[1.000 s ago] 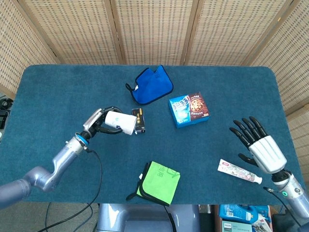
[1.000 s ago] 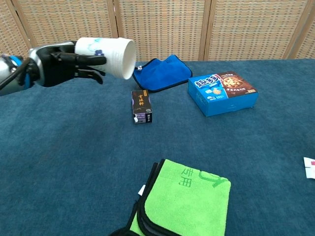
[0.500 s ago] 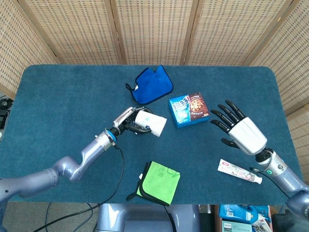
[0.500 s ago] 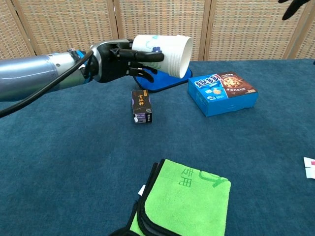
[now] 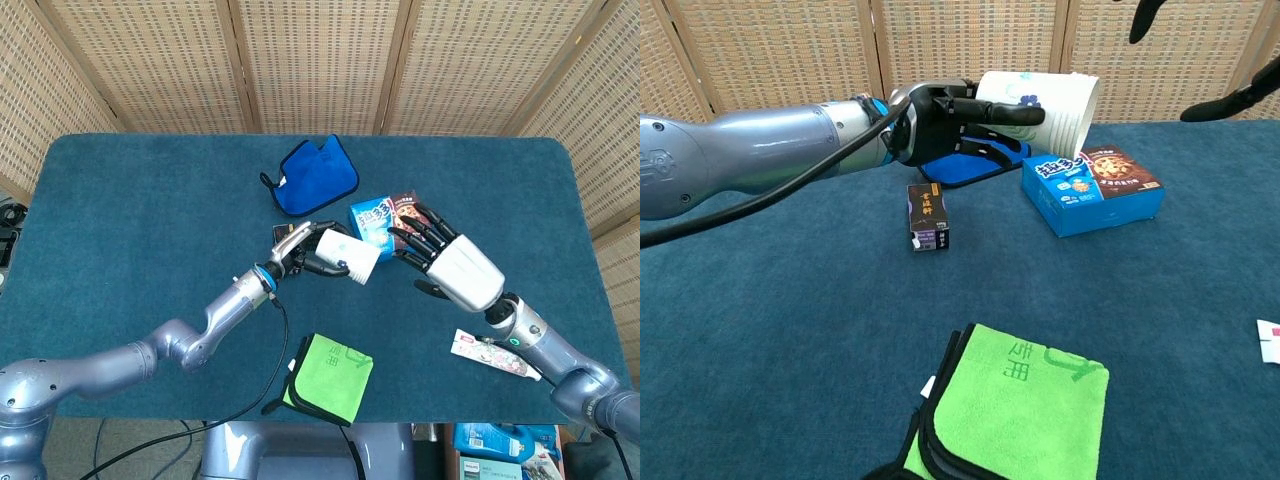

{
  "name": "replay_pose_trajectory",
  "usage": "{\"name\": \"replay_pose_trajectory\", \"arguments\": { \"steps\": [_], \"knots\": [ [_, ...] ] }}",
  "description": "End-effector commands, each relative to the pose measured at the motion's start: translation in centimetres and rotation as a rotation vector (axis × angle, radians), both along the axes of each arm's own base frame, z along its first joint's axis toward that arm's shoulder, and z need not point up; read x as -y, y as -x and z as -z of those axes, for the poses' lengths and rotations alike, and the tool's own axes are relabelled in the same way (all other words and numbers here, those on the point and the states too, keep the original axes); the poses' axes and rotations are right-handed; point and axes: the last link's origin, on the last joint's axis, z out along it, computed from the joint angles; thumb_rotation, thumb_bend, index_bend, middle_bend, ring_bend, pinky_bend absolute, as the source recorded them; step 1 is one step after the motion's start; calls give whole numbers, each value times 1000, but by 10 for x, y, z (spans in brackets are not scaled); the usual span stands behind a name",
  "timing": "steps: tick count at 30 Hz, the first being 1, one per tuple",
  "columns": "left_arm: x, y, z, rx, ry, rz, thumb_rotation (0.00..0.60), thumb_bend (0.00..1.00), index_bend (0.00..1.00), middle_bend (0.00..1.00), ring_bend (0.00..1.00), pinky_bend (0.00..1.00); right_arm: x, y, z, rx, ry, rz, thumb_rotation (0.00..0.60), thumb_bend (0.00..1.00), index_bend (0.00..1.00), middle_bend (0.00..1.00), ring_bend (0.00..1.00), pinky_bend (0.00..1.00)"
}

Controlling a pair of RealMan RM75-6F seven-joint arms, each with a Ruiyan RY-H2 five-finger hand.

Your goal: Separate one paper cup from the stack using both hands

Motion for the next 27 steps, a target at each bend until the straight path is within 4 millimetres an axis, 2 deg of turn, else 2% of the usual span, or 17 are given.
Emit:
{"name": "replay_pose_trajectory", "arguments": {
  "steps": [1,10,27],
  "knots": [
    [0,-4,2,-2,0,5,600,118,518,475,507,491,5,-12,8,-18,-6,-32,600,270,414,316,193,131],
    [1,-7,6,2,10,-2,600,119,518,475,507,491,13,-29,24,-59,-20,-68,600,287,432,340,199,146],
    [1,-5,10,-1,21,-7,600,119,518,476,507,491,25,-33,32,-64,4,-83,600,408,457,359,225,170]
  ]
}}
